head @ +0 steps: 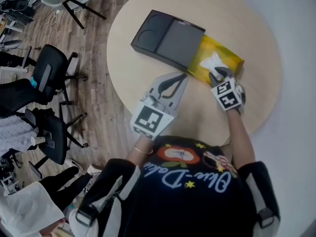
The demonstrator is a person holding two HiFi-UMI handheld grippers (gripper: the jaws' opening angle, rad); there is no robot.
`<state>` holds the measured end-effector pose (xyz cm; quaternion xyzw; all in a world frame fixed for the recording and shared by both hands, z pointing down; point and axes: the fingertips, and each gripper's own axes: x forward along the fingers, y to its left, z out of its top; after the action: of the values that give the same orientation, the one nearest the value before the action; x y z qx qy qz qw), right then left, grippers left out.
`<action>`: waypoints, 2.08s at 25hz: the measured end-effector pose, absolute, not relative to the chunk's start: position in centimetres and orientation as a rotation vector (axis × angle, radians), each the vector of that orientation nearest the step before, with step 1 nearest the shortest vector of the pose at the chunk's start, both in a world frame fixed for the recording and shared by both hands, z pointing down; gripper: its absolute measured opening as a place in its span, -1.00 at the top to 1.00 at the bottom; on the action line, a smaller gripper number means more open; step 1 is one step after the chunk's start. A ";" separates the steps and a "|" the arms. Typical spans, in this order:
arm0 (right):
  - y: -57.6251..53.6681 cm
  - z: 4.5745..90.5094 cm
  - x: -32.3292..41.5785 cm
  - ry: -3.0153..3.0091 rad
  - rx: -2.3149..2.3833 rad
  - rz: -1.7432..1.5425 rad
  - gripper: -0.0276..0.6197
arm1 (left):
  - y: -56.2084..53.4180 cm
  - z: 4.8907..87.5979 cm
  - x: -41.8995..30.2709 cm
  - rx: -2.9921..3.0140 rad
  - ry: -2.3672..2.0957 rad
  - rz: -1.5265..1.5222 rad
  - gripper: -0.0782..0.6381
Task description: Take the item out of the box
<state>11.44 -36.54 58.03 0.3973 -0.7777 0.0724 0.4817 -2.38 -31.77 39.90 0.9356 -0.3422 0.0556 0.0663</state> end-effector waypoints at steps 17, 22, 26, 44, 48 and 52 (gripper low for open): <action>-37.1 58.1 11.7 -1.885 1.020 0.121 0.89 | -31.6 40.2 -3.0 2.817 -1.049 0.167 0.82; -36.9 56.0 11.0 -1.976 1.119 0.138 0.89 | -31.7 40.3 -3.0 2.826 -1.051 0.175 0.82; -36.3 53.4 10.7 -2.043 1.189 0.136 0.89 | -31.8 40.3 -3.1 2.853 -1.046 0.222 0.82; -30.8 44.0 11.1 -2.351 1.509 0.198 0.89 | -30.9 38.8 -1.3 2.923 -0.972 0.224 0.82; -30.0 41.9 11.2 -2.419 1.550 0.188 0.89 | -30.8 39.1 -1.4 2.939 -0.981 0.263 0.82; -29.6 39.4 11.0 -2.477 1.557 0.146 0.89 | -30.9 38.4 -1.5 2.932 -1.010 0.262 0.82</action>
<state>11.04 -29.58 39.41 0.5286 -0.8408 0.0495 0.1059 -1.53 -30.86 38.41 0.9420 -0.3244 0.0841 0.0149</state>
